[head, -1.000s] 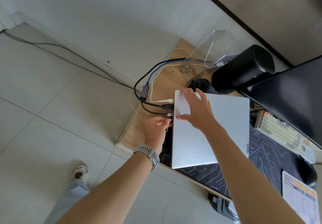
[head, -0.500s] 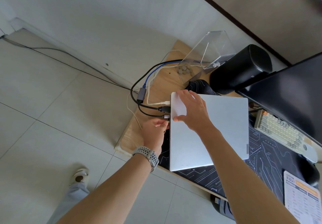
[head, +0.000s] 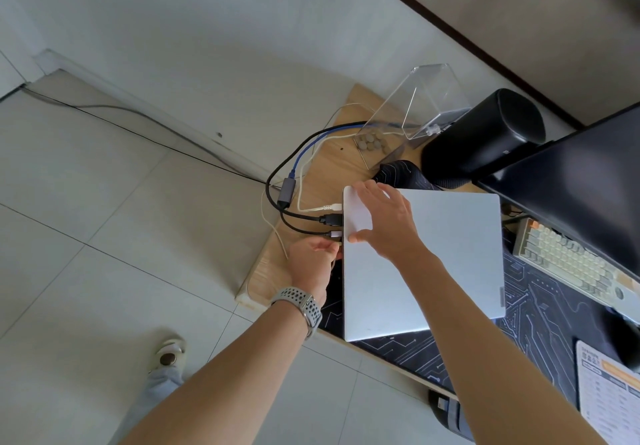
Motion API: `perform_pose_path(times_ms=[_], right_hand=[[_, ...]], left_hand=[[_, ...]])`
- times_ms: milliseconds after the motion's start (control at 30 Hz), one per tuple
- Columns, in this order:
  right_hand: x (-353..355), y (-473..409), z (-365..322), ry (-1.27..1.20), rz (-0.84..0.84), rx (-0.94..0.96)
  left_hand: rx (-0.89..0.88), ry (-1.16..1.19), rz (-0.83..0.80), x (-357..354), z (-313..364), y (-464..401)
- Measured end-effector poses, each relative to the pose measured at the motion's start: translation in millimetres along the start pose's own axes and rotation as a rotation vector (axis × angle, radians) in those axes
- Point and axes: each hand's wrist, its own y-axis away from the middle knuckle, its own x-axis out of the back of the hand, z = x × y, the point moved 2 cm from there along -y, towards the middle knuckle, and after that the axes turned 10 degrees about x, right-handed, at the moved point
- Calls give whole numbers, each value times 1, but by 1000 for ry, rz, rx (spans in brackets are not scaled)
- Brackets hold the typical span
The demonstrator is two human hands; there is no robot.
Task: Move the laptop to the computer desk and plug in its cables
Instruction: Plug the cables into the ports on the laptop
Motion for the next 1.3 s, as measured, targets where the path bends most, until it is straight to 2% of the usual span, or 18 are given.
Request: perform_pose_path(times_ms=[333, 467, 567, 633, 700, 767, 867, 967, 1133, 1300], right_hand=[[3, 5, 6, -2, -32, 12], [8, 14, 6, -6, -1, -8], [24, 33, 9, -107, 87, -85], [42, 53, 16, -214, 152, -170], [63, 78, 27, -439, 259, -278], [85, 105, 42, -743, 405, -393], [113, 145, 66, -1080, 629, -515], [132, 181, 86, -1143, 751, -574], [136, 251, 110, -1159, 1001, -692], [113, 307, 140, -1149, 1046, -899]], left_hand=[[-73, -128, -24, 6, 6, 10], [-180, -363, 49, 15, 16, 15], [-349, -645, 131, 19, 34, 30], [-429, -674, 180, 15, 49, 45], [-434, -567, 126, 3, 67, 63], [-399, -461, -5, -15, 89, 86], [-441, -488, -124, -44, 120, 119], [-475, -495, -231, -68, 133, 136], [-387, -414, -387, -96, 126, 131], [-416, -473, -484, -145, 104, 120]])
